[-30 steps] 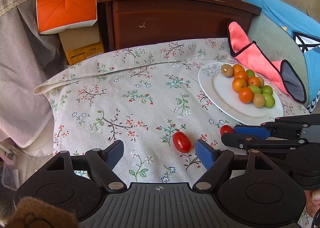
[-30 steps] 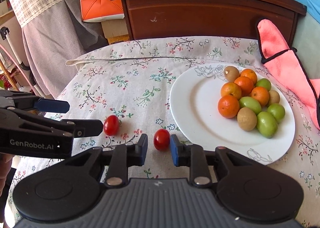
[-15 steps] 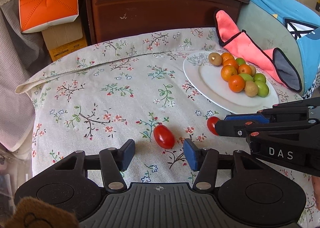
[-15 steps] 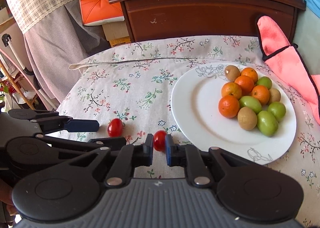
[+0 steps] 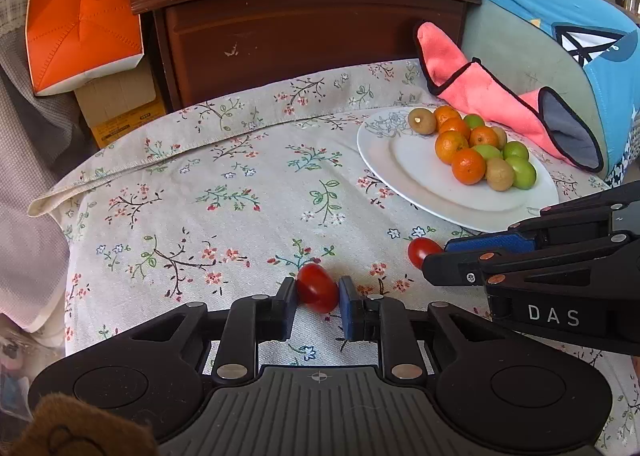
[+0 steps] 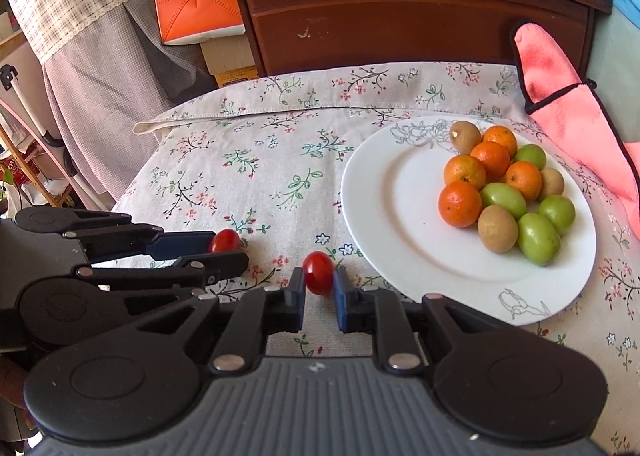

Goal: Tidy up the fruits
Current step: 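Grasp a red cherry tomato with the right tool while the left grasps another, then carry both cherry tomatoes onto the white plate and open both tools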

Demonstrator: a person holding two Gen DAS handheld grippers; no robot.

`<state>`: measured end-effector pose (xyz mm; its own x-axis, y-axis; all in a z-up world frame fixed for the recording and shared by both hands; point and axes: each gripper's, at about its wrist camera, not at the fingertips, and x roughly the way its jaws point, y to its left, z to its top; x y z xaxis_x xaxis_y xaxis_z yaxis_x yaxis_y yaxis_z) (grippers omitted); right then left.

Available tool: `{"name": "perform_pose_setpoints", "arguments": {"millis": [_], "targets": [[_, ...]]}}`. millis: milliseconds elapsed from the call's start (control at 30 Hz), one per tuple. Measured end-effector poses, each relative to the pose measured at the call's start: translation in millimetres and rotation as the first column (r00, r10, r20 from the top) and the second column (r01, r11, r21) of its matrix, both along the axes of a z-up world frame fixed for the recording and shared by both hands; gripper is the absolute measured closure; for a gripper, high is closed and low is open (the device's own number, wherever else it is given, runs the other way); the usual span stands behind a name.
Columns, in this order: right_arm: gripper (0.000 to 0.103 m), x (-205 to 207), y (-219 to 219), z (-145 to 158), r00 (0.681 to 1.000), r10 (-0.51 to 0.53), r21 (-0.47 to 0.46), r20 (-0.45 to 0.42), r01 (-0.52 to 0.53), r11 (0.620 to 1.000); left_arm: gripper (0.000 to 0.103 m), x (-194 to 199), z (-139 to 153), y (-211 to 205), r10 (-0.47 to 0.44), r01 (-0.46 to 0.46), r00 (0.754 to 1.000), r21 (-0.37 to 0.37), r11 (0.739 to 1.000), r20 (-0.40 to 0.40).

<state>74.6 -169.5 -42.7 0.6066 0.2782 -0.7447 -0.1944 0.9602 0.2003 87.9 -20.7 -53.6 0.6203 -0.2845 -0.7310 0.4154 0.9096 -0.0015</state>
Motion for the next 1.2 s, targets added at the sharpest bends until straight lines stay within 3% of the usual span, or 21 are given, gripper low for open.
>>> {"name": "perform_pose_setpoints", "arguments": {"millis": [500,900,1200], "targets": [[0.086,-0.1,-1.3,-2.7,1.000,-0.008,0.002,0.011,0.008,1.000,0.084,2.9,2.7,1.6,0.042,-0.043,0.999,-0.038,0.998,-0.031],[0.086,-15.6,-42.1,29.7,0.991,-0.101,0.065,0.083,0.096,0.993,0.084,15.4,26.0,-22.9,0.033,-0.036,0.999,-0.154,0.987,-0.021],[0.086,-18.7,-61.1,30.4,0.984,-0.165,0.058,0.071,0.161,0.985,0.084,31.8,29.8,-43.1,0.035,-0.039,0.999,-0.217,0.975,-0.025]]}}
